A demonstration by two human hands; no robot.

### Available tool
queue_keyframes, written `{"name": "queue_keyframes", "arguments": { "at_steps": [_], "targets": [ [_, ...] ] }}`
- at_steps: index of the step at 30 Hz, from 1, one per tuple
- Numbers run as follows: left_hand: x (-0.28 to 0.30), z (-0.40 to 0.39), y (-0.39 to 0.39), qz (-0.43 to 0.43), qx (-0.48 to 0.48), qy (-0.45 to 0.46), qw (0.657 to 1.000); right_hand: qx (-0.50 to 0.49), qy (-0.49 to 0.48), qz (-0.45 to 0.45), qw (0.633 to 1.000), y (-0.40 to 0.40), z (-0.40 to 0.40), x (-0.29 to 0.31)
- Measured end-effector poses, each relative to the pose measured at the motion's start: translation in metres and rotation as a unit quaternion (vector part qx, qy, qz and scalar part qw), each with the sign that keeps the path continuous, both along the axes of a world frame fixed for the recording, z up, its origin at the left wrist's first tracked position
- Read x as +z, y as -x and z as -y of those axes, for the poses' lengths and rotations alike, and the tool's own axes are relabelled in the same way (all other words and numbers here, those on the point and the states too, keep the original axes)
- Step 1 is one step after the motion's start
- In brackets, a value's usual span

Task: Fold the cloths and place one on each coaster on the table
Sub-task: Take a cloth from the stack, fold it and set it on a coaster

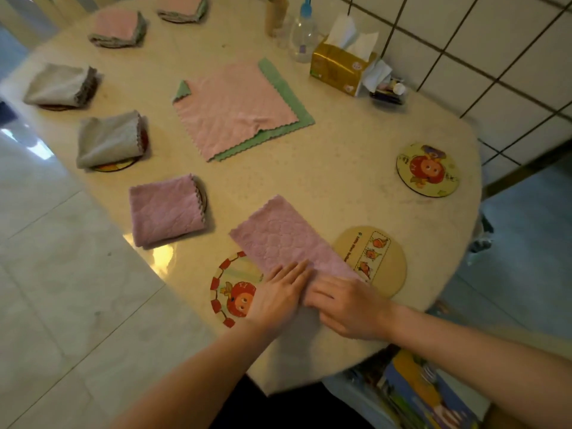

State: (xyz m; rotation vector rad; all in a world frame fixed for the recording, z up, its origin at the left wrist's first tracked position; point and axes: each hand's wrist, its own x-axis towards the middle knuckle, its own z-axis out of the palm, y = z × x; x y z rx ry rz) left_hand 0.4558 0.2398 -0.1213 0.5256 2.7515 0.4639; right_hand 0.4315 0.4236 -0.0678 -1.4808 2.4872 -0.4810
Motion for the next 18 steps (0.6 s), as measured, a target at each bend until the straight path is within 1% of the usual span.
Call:
{"name": "queue_keyframes", "arguments": {
  "at_steps": [2,5,7,9,11,13,16,17,18],
  "targets": [
    [0.000,0.003,-0.013,0.004,-0.044,-0.021,0.999,0.005,0.003,-0.003,1.000,0.002,-0.014,0.001],
    [-0.003,0.017,-0.026,0.012,-0.072,-0.067,0.995,-0.028,-0.033,-0.010,0.999,0.019,-0.038,-0.012],
    [0.000,0.025,-0.033,0.008,-0.065,-0.092,0.994,0.006,-0.070,-0.004,0.998,0.026,-0.046,-0.026],
    [0.004,0.028,-0.036,0.020,-0.032,-0.121,0.992,0.038,-0.103,-0.003,0.994,0.028,-0.049,-0.035],
    [0.005,0.029,-0.037,0.046,0.015,-0.162,0.986,0.033,-0.114,-0.001,0.993,0.029,-0.051,-0.042],
    [0.008,0.031,-0.034,0.060,0.064,-0.208,0.974,0.010,-0.100,0.019,0.995,0.030,-0.052,-0.045],
    [0.014,0.031,-0.025,0.088,0.143,-0.268,0.949,-0.063,-0.046,0.109,0.991,0.035,-0.041,-0.044],
    [0.016,0.032,-0.021,0.110,0.177,-0.282,0.937,-0.108,-0.027,0.143,0.984,0.038,-0.037,-0.043],
    [0.017,0.032,-0.016,0.141,0.220,-0.302,0.917,-0.156,-0.010,0.176,0.972,0.040,-0.032,-0.039]
  ]
}}
